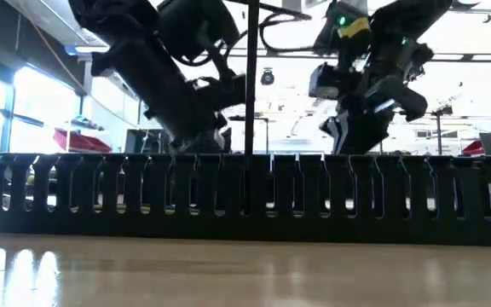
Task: Ziptie cables
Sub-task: Close the black cable duct
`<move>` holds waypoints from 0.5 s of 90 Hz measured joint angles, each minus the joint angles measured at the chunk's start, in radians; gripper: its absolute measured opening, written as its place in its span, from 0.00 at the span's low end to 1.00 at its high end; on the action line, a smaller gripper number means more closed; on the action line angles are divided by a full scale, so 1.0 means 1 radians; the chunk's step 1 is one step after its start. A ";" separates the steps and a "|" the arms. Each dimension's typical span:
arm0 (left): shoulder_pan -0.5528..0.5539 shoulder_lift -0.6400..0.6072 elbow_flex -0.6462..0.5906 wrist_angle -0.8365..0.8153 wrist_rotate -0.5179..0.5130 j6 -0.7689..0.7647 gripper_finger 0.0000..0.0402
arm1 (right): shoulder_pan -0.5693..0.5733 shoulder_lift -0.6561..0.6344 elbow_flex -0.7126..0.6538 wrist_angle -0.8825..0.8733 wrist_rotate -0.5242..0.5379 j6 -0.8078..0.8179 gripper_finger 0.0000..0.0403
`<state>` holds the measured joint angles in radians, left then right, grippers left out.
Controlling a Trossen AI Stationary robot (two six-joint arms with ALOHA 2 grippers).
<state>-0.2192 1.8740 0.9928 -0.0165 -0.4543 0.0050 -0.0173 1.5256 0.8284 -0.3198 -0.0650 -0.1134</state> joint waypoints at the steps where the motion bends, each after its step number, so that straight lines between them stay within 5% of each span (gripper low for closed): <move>1: 0.001 -0.007 0.000 -0.004 0.006 -0.004 0.04 | 0.001 -0.010 0.000 -0.003 0.007 -0.001 0.01; 12: 0.034 -0.087 -0.001 -0.044 0.198 -0.064 0.01 | 0.003 -0.119 0.003 -0.056 0.094 -0.028 0.07; 27: 0.157 -0.136 0.001 -0.061 0.596 -0.212 0.01 | 0.019 -0.263 0.003 -0.099 0.140 -0.030 0.22; 45: 0.287 -0.070 -0.001 -0.065 0.798 -0.337 0.04 | 0.033 -0.297 0.002 -0.103 0.188 0.029 0.40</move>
<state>0.0682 1.8036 0.9920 -0.0814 0.3437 -0.3315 0.0156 1.2284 0.8308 -0.4231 0.1230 -0.0843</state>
